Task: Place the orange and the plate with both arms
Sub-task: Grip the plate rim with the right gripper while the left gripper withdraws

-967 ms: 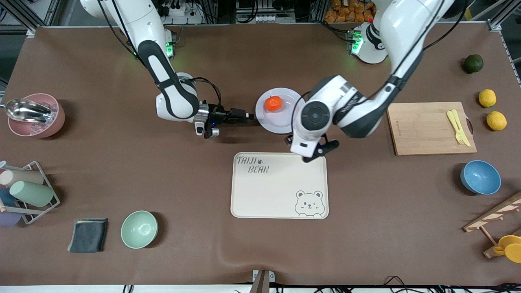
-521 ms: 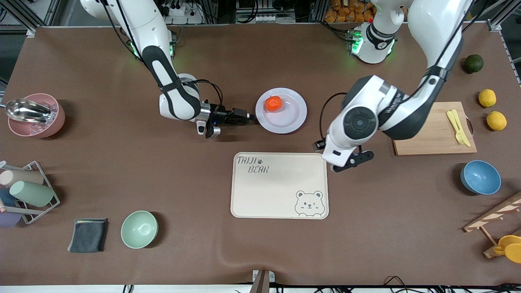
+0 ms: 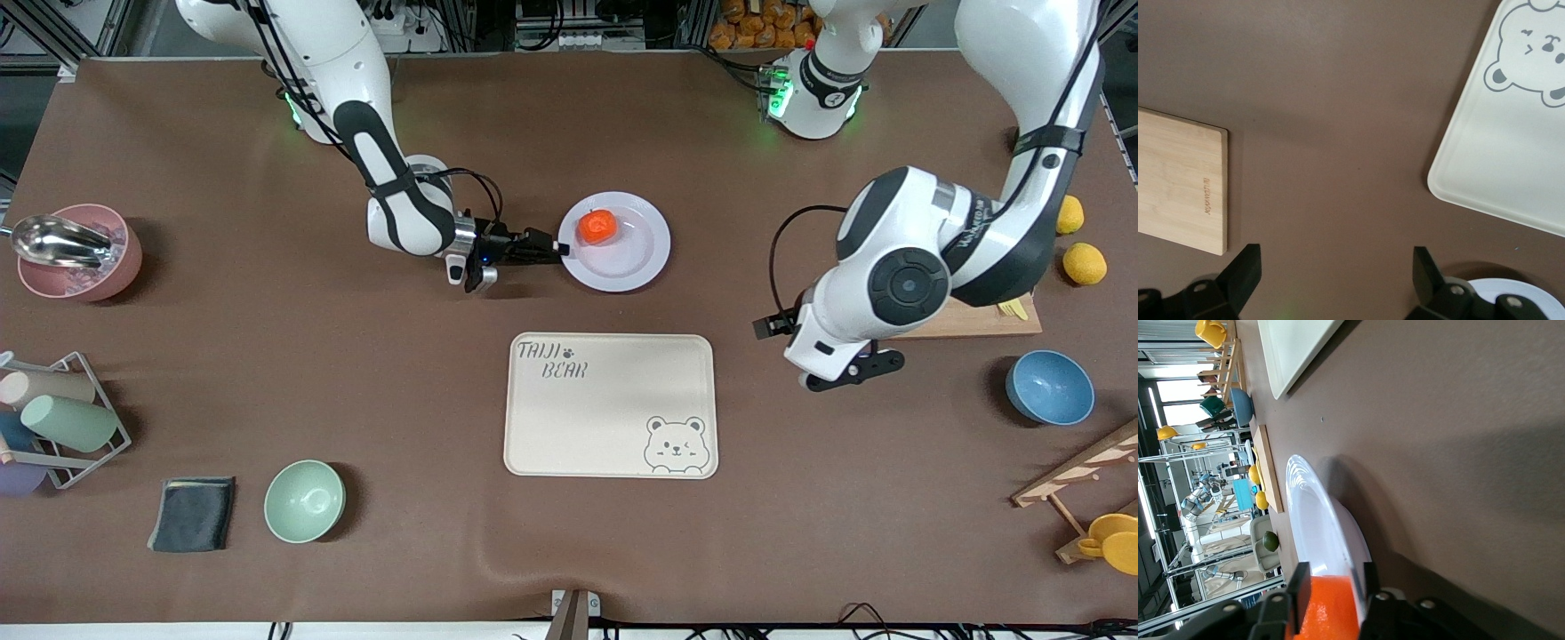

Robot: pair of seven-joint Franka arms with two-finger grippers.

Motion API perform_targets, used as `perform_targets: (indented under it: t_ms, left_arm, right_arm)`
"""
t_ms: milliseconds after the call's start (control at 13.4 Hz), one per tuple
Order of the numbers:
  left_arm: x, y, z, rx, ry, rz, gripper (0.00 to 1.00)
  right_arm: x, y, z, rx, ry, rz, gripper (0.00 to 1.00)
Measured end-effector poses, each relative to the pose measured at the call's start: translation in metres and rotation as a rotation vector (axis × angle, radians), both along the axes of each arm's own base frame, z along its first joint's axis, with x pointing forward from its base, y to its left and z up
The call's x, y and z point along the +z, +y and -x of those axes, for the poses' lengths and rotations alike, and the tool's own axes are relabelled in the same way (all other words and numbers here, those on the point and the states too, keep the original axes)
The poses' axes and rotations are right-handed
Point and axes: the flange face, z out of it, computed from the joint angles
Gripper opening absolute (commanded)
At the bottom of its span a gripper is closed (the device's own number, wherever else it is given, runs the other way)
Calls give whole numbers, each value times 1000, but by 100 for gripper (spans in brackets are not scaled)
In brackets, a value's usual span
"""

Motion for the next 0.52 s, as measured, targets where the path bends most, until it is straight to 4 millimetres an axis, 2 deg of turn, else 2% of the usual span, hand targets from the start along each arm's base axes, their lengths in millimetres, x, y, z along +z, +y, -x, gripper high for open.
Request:
perform_targets:
  t_ms: [74, 298, 521]
  left_arm:
    - [2, 4, -1, -15, -2, -3, 100]
    - [9, 18, -4, -65, -18, -28, 100]
    - [29, 40, -7, -89, -40, -15, 100]
  right_arm:
    - [-1, 2, 2, -2, -5, -1, 0]
    - [-1, 4, 3, -13, -9, -10, 0]
    - [3, 8, -2, -56, -6, -37, 0]
